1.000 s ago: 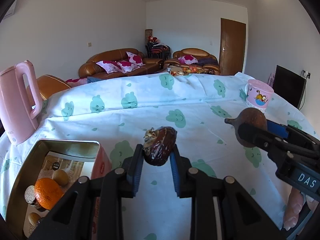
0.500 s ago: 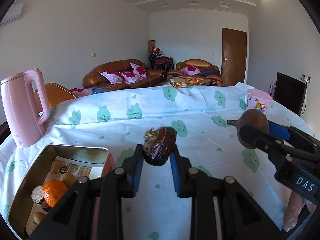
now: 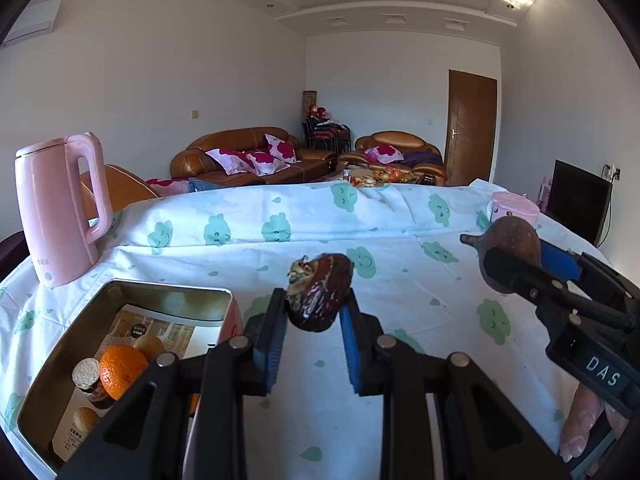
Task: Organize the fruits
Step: 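Carry the date with the left tool while the right tool carries the passion fruit to the tin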
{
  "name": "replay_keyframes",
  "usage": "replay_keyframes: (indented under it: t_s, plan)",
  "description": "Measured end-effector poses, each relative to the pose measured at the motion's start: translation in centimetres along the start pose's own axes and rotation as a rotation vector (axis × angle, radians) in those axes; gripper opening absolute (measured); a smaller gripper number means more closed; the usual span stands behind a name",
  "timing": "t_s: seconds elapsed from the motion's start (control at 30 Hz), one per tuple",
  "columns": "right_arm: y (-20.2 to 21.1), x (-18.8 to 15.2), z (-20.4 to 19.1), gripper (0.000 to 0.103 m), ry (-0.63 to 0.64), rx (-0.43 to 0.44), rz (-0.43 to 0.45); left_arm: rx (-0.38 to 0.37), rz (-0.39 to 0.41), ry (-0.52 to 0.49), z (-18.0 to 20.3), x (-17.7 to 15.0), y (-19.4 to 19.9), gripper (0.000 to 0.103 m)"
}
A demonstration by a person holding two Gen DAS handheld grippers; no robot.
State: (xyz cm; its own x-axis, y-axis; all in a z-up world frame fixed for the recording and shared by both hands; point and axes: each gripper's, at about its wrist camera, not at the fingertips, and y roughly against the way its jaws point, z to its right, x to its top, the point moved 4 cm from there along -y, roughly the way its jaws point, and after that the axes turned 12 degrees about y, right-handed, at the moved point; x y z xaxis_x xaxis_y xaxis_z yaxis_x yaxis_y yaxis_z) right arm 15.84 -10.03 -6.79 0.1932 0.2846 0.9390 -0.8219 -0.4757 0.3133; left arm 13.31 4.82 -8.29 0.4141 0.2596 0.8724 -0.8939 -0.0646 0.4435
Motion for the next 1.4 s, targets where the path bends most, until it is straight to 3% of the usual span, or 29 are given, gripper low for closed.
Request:
replay_keyframes:
  t_s: [0.27,0.53,1.0,1.4]
  plan:
    - [0.8,0.1,-1.2,0.053,0.029,-0.012,0.008,-0.017,-0.016,0.016,-1.1,-0.6,1.3,0.027]
    - [0.1,0.6,-3.5,0.053,0.022,0.055,-0.012,-0.011,0.008,0.013,-2.7,-0.5,3.1,0.027]
    - [-0.9,5.0,-10.6,0.053,0.088,0.194,0.027,0.074,0.05,0.069,-8.6,0.7,6.0,0.027]
    - [-1.8,6.4,-13.1,0.053,0.096,0.258,0.042,0.167,0.063,0.1,-12.9,1.0,7.1,0.027]
